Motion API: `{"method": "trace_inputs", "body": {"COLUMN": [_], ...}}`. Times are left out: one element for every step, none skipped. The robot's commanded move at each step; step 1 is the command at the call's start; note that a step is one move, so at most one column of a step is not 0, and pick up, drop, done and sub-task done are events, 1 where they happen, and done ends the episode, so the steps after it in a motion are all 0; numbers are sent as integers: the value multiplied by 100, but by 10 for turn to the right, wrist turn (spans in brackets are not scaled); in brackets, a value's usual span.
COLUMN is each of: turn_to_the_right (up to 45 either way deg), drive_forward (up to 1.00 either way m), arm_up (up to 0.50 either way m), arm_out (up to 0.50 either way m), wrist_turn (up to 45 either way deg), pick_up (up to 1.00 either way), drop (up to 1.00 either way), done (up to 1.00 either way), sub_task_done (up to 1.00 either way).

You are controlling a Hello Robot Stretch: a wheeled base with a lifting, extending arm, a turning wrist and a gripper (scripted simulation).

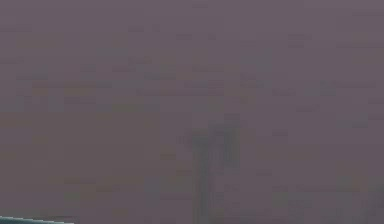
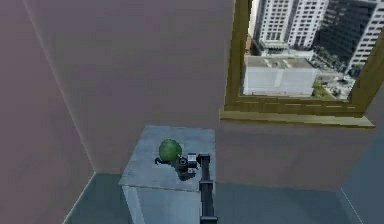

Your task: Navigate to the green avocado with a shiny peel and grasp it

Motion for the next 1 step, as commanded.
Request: {"method": "trace_inputs", "body": {"turn_to_the_right": [0], "drive_forward": [0], "arm_up": [0], "arm_out": [0], "wrist_turn": [0], "pick_up": [100], "drop": [0], "done": [0], "sub_task_done": [0]}}
